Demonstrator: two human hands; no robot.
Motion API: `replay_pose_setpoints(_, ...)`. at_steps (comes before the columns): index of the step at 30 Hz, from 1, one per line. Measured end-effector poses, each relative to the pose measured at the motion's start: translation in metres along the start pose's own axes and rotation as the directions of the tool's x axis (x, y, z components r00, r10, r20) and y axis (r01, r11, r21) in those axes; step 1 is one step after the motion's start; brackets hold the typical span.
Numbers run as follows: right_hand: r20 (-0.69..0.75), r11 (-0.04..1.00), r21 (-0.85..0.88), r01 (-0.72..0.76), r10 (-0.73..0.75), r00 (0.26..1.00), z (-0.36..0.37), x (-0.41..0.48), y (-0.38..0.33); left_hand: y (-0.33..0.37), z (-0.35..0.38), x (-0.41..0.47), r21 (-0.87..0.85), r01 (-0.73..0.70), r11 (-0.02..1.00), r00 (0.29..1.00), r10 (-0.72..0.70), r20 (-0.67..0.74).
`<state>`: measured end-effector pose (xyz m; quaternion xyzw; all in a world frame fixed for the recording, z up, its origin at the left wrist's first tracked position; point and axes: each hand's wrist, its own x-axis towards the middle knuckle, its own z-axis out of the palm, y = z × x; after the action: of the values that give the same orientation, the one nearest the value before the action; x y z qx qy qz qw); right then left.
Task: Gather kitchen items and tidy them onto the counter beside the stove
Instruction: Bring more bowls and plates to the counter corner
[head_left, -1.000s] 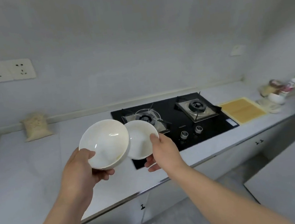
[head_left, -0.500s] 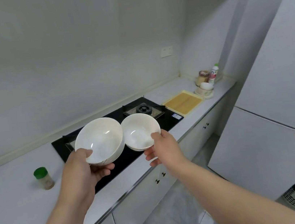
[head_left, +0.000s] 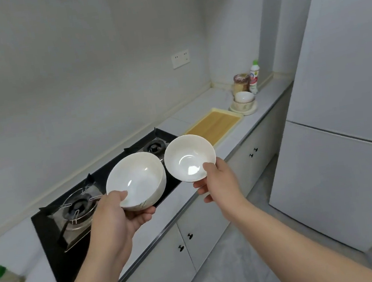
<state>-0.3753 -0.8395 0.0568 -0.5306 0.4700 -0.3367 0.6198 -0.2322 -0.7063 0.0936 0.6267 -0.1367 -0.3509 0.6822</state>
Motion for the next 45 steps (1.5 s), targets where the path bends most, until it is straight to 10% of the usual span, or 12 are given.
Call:
replay_pose_setpoints(25, -0.261, 0.993, 0.113, -0.041, 0.069, 0.963, -0.289, 0.298, -0.063, -0.042, 0.42, 0.196, 0.04, 0.221, 0.974, 0.971, -0.224, 0.08)
replay_pose_setpoints(45, -0.419, 0.981, 0.15, -0.126, 0.178, 0.89, -0.318, 0.568, -0.099, -0.061, 0.628, 0.526, 0.615, -0.09, 0.783, 0.943, -0.132, 0.305)
